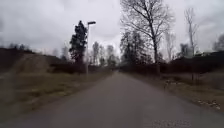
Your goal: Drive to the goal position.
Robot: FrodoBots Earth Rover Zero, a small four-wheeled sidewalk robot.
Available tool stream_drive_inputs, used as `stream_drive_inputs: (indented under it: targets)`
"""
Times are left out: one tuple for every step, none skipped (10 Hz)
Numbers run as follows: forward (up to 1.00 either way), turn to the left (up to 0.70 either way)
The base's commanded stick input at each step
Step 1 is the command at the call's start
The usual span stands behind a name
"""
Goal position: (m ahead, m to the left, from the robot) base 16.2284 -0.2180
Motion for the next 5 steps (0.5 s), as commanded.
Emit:
stream_drive_inputs:
  targets:
    - [0.70,0.00]
    - [0.70,0.00]
    - [0.70,0.00]
    - [0.70,0.00]
    - [0.70,0.00]
